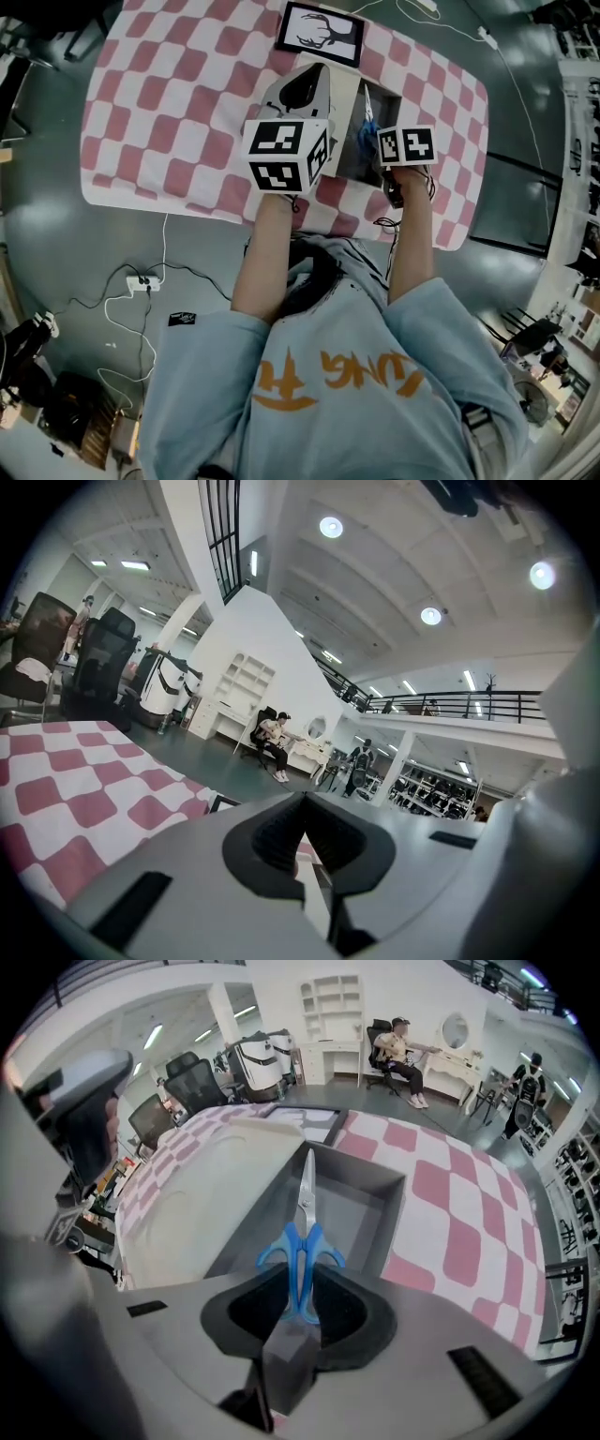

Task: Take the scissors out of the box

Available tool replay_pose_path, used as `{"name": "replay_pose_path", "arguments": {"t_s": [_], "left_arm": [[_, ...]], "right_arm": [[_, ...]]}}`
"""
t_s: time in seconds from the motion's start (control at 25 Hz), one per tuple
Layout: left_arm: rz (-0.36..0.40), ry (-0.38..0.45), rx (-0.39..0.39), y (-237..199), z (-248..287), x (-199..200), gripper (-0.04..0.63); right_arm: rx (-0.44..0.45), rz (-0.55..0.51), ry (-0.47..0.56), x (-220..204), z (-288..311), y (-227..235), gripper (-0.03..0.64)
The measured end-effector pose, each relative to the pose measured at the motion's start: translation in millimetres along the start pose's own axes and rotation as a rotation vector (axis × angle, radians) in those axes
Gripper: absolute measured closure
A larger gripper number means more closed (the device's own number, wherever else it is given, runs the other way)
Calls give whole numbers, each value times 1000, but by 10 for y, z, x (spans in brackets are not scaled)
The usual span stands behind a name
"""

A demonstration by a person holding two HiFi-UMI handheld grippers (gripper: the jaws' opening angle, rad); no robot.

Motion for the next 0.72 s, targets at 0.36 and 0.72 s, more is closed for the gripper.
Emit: {"name": "replay_pose_path", "arguments": {"t_s": [0.36, 0.72], "left_arm": [[56, 6, -17, 98, -10, 115, 578], [107, 45, 6, 95, -57, 334, 578]], "right_arm": [[-2, 15, 205, 201, -470, 2, 535], [-20, -44, 417, 534, -857, -110, 535]]}}
Point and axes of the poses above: the fingertips, and each gripper's own axes: z forward along the fingers, y to its right, x out of its top, the point moved 10 cm from there along -z, backward along the fingers
